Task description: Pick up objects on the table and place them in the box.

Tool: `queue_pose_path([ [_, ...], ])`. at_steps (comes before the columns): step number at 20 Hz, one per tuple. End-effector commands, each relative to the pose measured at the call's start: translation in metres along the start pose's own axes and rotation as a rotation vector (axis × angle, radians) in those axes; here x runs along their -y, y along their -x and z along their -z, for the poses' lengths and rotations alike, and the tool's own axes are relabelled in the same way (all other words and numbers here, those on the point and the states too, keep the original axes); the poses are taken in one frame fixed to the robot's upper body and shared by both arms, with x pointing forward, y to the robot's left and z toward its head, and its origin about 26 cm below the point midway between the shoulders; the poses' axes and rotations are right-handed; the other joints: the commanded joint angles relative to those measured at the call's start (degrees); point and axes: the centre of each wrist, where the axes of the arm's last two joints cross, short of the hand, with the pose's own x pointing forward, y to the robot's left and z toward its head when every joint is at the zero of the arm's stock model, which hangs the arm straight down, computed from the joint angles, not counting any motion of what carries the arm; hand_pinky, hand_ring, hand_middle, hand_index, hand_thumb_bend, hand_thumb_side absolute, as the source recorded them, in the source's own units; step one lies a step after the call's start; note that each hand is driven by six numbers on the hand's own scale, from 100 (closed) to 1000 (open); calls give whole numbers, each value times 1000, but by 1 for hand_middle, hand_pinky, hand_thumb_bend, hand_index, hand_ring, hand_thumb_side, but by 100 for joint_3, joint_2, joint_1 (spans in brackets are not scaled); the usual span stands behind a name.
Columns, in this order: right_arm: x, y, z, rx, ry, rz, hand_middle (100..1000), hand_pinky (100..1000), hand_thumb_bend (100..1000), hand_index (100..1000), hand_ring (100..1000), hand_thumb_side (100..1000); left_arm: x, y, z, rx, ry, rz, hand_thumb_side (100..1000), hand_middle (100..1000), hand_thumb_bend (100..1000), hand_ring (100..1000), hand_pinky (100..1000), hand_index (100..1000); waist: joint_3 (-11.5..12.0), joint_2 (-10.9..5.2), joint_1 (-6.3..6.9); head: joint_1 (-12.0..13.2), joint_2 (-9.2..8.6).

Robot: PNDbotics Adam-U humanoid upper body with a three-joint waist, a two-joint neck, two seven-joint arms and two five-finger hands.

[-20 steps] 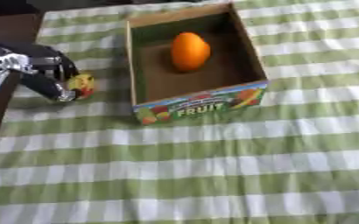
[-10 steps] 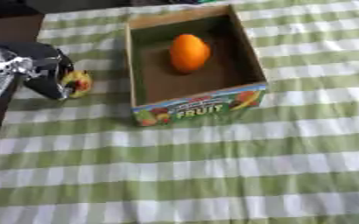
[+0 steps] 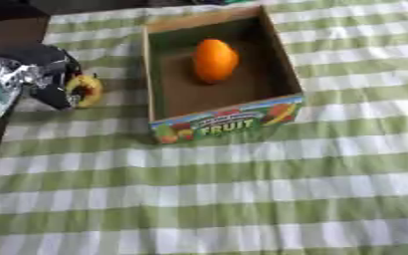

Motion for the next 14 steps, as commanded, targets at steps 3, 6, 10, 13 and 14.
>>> queue_pose_path([
  [3,6,-7,2,24,12,-16,640,775,100,848,748,983,-18,7,-7,-52,-98,-5,262,427,100,475,236,498,21,-126,-26,8,-29],
  [6,6,-6,1,17,10,-18,640,775,100,848,749,986,-22,6,-9,-55,-124,-4,264,412,100,463,225,480,34,-144,-26,-4,-19],
  [10,6,-5,1,11,11,-19,639,775,100,847,749,987,-31,3,-14,-42,-151,0,269,401,100,456,216,466,58,-182,-24,-17,-6],
  [13,6,-5,1,11,12,-19,639,775,100,846,749,984,-41,0,-19,-37,-183,7,272,397,100,452,211,461,68,-213,-24,-57,15],
  [14,6,-5,1,12,13,-18,639,775,100,846,750,983,-46,-2,-20,-33,-202,10,273,395,100,452,211,459,69,-226,-26,-97,26],
])
